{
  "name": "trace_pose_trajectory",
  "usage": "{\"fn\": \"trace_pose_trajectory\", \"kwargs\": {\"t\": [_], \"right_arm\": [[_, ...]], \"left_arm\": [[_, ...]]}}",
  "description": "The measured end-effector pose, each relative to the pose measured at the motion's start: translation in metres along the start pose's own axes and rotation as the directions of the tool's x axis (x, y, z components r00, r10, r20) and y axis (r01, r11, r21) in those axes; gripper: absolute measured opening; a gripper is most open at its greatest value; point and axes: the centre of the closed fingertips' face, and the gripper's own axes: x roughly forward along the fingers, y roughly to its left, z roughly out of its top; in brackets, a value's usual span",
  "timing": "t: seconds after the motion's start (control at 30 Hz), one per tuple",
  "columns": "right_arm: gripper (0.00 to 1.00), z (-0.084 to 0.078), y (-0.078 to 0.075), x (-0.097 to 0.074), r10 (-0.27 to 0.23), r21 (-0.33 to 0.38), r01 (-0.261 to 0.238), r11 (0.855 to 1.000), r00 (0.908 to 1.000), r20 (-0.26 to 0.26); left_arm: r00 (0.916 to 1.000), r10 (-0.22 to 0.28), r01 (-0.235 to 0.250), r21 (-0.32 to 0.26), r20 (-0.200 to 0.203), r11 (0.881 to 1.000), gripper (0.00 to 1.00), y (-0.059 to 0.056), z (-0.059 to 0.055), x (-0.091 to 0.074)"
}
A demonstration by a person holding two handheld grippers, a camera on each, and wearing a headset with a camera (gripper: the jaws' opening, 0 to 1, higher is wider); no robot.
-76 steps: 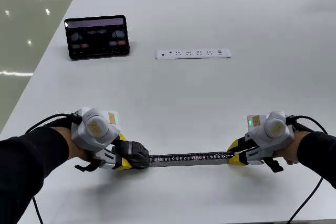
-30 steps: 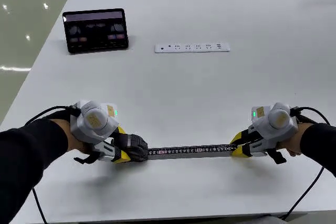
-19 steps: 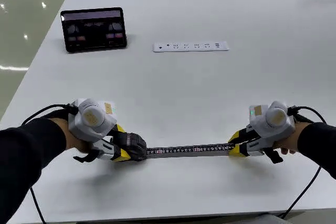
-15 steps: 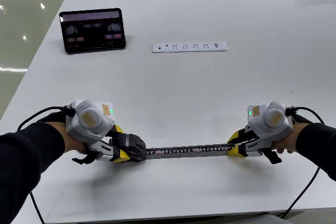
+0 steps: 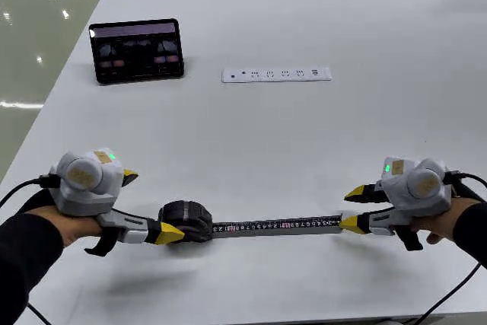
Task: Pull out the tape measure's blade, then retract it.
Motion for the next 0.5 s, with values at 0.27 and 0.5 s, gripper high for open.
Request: {"fn": "trace_pose_trajectory", "kwargs": {"t": [0.27,0.5], "right_arm": [[0.53,-0.024,-0.004,-0.034,-0.114,0.097,0.11,0.989,0.993,0.032],[0.66,-0.043,0.01,-0.061,-0.185,0.142,0.178,0.974,0.9819,0.04]], "left_arm": [[0.9773,0.136,-0.13,-0.048,0.162,0.99,1.0,0.013,-0.011,-0.04],[0.962,0.206,-0.191,-0.093,0.18,0.977,1.0,0.018,-0.034,-0.063]]}}
